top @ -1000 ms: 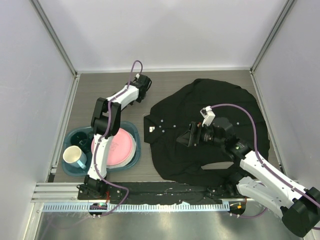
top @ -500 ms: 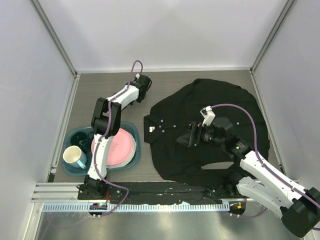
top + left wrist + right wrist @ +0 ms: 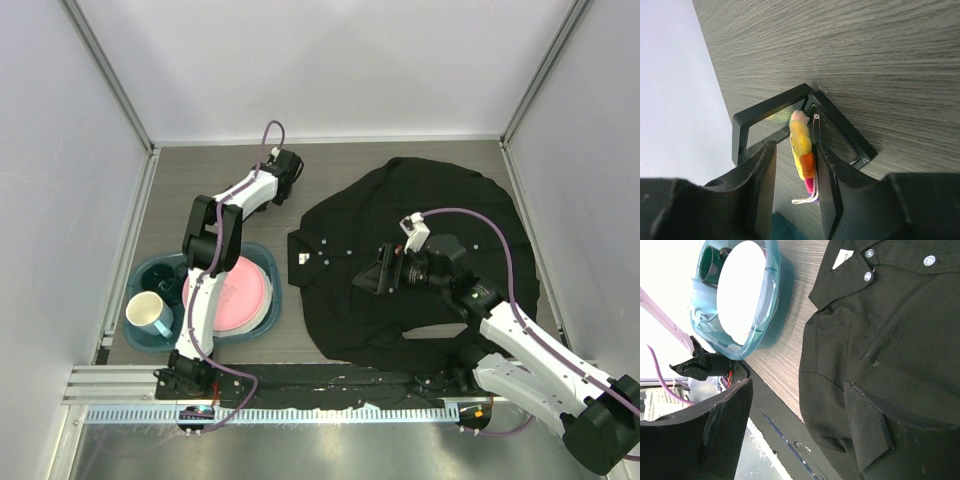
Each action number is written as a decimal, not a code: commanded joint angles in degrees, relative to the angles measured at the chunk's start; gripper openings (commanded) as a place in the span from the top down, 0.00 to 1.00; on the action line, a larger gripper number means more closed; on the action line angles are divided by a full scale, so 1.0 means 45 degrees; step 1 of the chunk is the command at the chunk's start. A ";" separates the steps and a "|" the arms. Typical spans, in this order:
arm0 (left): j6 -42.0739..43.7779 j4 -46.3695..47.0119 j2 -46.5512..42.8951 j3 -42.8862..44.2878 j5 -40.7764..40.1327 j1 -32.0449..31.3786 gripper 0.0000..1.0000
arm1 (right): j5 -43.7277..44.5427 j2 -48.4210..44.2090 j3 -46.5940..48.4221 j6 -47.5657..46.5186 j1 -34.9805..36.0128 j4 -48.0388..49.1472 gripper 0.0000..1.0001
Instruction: Remove the brooch from the garment
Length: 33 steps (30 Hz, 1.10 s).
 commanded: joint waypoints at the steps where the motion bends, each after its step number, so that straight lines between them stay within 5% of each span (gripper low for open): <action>1: -0.0287 -0.0228 -0.0673 0.0383 0.0100 0.0060 0.59 | -0.0214 -0.0157 -0.0013 0.0187 -0.0048 0.0571 0.21; 11: -0.0561 -0.0540 -0.1415 0.0266 0.0589 -0.0058 0.43 | -0.0233 -0.0235 0.0045 0.0344 -0.0048 0.0454 0.21; 28: -0.1399 -0.2395 -0.3268 0.0754 0.1486 -0.0623 0.40 | 0.0137 -0.0567 0.0728 0.0168 -0.0048 -0.0561 0.21; 33: -0.2473 -0.3156 -0.4928 0.1417 0.3240 -0.0800 0.39 | 0.0818 -0.0528 0.1099 -0.0047 -0.0048 -0.1127 0.21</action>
